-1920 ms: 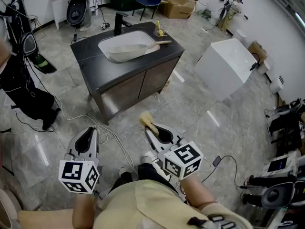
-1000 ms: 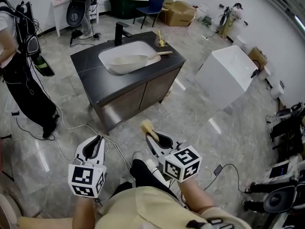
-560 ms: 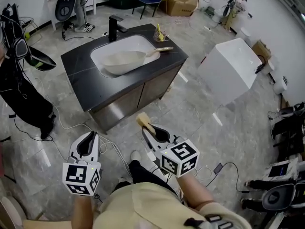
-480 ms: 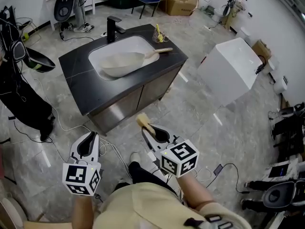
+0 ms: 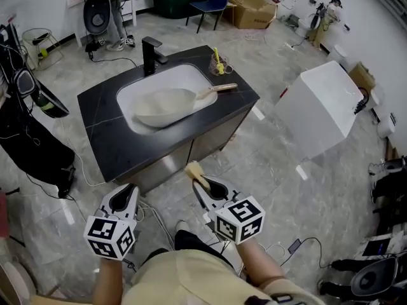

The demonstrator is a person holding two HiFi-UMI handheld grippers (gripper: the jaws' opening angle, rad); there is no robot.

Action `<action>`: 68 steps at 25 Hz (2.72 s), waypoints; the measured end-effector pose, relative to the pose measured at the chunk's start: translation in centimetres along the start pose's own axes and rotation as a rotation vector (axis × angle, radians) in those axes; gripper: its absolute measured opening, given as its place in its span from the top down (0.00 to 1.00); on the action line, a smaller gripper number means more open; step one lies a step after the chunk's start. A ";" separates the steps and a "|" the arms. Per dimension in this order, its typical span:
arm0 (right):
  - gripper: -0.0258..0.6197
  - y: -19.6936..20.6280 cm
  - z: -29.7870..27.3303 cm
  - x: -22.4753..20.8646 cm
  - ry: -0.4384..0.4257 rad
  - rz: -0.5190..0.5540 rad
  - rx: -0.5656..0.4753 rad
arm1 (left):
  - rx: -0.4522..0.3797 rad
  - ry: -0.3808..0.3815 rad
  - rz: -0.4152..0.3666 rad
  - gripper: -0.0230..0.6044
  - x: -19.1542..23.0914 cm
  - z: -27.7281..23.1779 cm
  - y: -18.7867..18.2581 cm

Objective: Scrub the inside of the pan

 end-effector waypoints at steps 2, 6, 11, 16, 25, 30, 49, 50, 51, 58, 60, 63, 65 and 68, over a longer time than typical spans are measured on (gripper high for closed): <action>0.87 -0.1 -0.2 -1.2 -0.012 0.011 0.015 | 0.001 -0.007 -0.009 0.90 -0.7 -1.1 -0.5; 0.87 -0.5 -1.2 -3.6 -0.028 0.018 0.032 | 0.018 0.005 -0.015 0.89 -1.4 -3.3 -1.1; 0.87 -1.2 -2.5 -6.7 0.002 0.009 0.053 | 0.043 0.017 0.013 0.89 -0.7 -5.8 -1.8; 0.87 -3.5 -4.5 -10.0 0.021 0.027 0.062 | 0.048 0.010 -0.019 0.89 1.1 -10.8 -3.0; 0.87 -9.0 -12.0 -16.8 0.043 0.092 0.160 | 0.095 0.085 -0.095 0.89 4.1 -20.7 -5.4; 0.87 -10.5 -17.0 -19.8 0.041 0.122 0.253 | 0.128 0.083 -0.056 0.89 7.4 -24.8 -5.6; 0.87 -13.5 -27.9 -25.9 -0.033 0.299 0.564 | 0.167 0.033 0.017 0.82 11.3 -31.5 -5.7; 0.87 -13.3 -28.5 -26.1 -0.044 0.308 0.582 | 0.167 0.018 0.028 0.82 11.4 -31.7 -5.7; 0.87 -13.1 -29.0 -26.3 -0.055 0.314 0.602 | 0.169 0.001 0.042 0.82 11.5 -31.9 -5.7; 0.86 -12.1 -33.2 -30.0 -0.136 0.307 0.695 | 0.185 -0.138 0.135 0.81 12.6 -33.9 -5.2; 0.86 -11.4 -34.5 -30.9 -0.164 0.305 0.730 | 0.197 -0.181 0.156 0.81 12.6 -34.4 -5.2; 0.86 -10.0 -36.5 -31.6 -0.216 0.308 0.780 | 0.215 -0.240 0.172 0.80 12.4 -35.0 -5.0; 0.86 -9.2 -37.8 -31.8 -0.239 0.295 0.801 | 0.220 -0.269 0.179 0.79 12.4 -35.4 -5.0; 0.86 -7.8 -39.6 -31.9 -0.256 0.245 0.824 | 0.230 -0.303 0.203 0.79 12.8 -35.8 -5.0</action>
Point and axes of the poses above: the fingertips, and each gripper's own axes: z backward along the fingers, x to its left, y out of its underside, the point moved 3 cm from there along z, backward along the fingers, and after that the axes turned 13 degrees about -y, right-handed, at the moved point
